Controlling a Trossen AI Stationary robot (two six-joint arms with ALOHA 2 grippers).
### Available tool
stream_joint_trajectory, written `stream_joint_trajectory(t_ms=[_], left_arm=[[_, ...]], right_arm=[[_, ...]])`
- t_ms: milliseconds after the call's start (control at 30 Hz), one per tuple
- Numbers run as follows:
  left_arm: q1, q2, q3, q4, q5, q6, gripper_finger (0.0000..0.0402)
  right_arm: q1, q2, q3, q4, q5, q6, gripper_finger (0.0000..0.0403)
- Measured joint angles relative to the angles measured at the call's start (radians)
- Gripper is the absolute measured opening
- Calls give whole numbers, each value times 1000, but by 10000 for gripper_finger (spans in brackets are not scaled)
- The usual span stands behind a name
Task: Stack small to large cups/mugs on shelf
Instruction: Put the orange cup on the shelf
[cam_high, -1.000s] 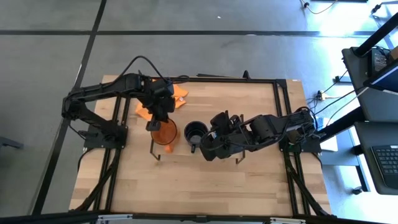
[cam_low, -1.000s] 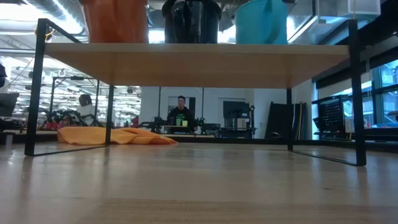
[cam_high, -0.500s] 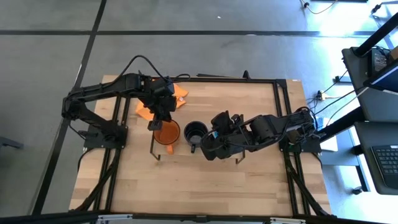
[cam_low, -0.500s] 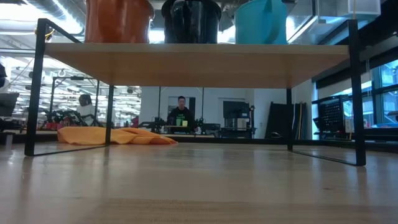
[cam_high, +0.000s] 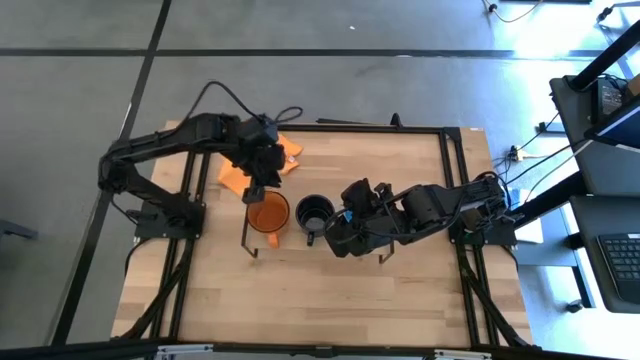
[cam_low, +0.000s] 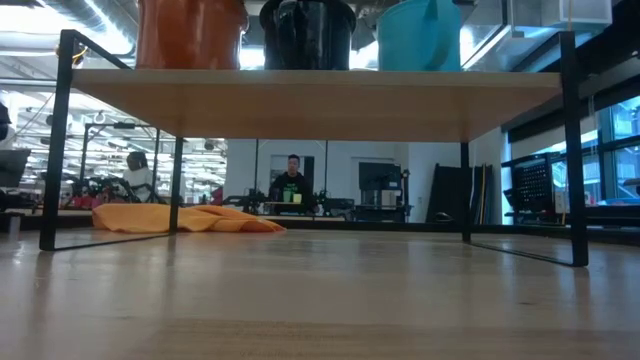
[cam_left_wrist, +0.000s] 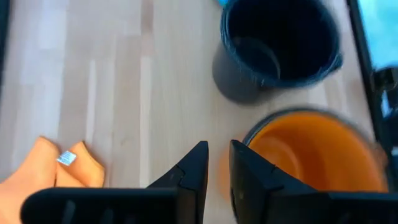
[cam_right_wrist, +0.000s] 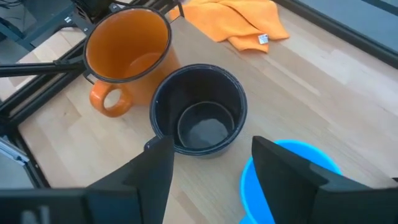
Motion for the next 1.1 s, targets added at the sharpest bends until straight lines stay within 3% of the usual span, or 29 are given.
stream_joint_trajectory(t_ms=[200, 333, 467, 600, 867, 1100], left_arm=[[-13, -5, 144, -115, -19, -97, 37], [-28, -36, 186, -231, -143, -162, 5], [-34, -104, 158, -366, -250, -283, 5], [-74, -234, 74, -347, -283, -429, 2], [-155, -513, -202, -119, -325, -738, 1], [-204, -619, -435, 38, -322, -878, 1]], right_arm=[[0, 0, 0, 27, -39, 28, 178], [0, 16, -1, 93, -76, 25, 96], [0, 45, -1, 184, -113, -20, 12], [-8, 87, -1, 274, -178, -37, 14], [-69, 168, -1, 458, -346, -108, 9], [-85, 210, -1, 572, -396, -158, 5]])
